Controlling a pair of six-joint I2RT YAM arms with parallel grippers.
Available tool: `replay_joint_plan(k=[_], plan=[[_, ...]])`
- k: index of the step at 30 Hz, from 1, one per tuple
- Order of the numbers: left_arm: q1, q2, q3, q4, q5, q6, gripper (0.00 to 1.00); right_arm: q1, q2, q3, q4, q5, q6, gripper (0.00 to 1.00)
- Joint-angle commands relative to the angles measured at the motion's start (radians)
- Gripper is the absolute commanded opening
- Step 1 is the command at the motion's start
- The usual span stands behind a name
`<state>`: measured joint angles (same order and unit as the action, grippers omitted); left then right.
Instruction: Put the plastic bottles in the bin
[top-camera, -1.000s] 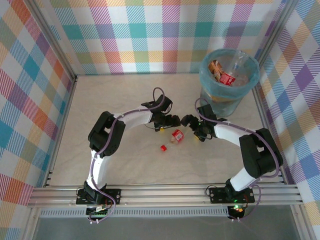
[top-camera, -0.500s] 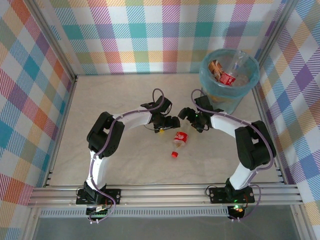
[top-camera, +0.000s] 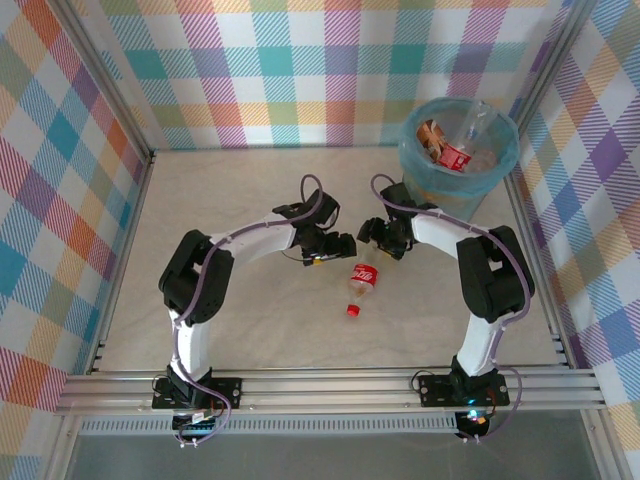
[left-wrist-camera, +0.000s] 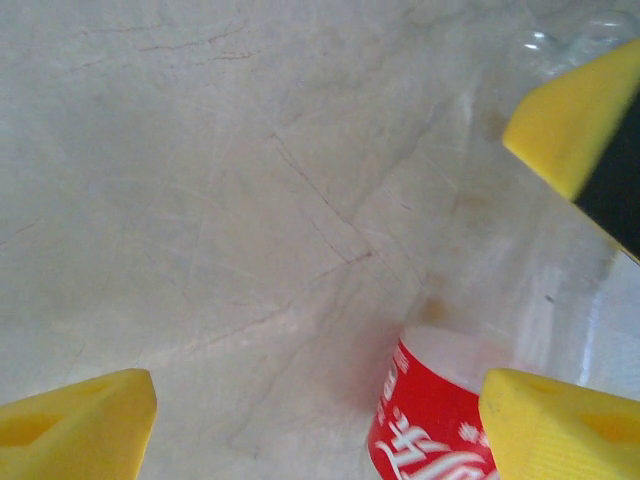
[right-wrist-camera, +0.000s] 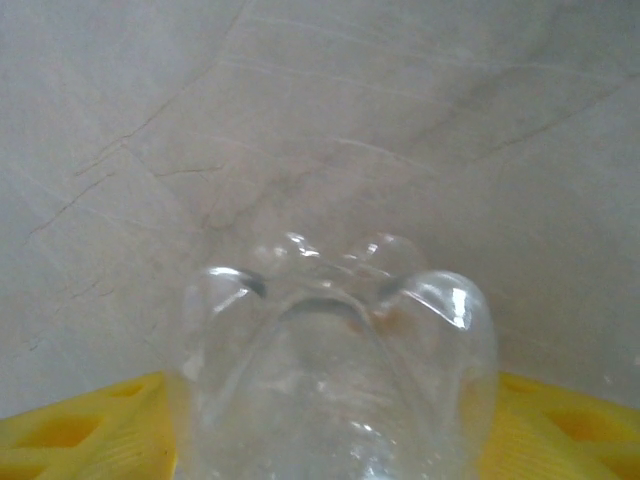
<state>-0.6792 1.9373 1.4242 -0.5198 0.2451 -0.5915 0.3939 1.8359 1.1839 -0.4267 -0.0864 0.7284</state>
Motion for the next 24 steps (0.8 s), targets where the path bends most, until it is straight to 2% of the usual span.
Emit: replay_joint_plan(k=[1, 3, 7, 11, 24], plan=[[-0.002, -0.085, -0.016, -0.055, -0.045, 0.052, 0.84, 0.011, -0.004, 0.04, -0.069, 0.017, -0.051, 0.62], [0.001, -0.115, -0.023, -0.07, -0.069, 0.066, 0.84, 0.014, -0.018, 0.036, -0.07, 0.02, -0.054, 0.54], [0.004, -0.177, -0.039, -0.087, -0.109, 0.088, 0.85, 0.025, -0.066, 0.045, -0.103, 0.038, -0.06, 0.54], [0.011, -0.232, -0.039, -0.117, -0.155, 0.118, 0.85, 0.044, -0.145, 0.073, -0.152, 0.061, -0.079, 0.48], [0.032, -0.446, -0.038, -0.133, -0.337, 0.187, 0.89, 0.076, -0.4, 0.305, -0.319, 0.149, -0.189, 0.45]])
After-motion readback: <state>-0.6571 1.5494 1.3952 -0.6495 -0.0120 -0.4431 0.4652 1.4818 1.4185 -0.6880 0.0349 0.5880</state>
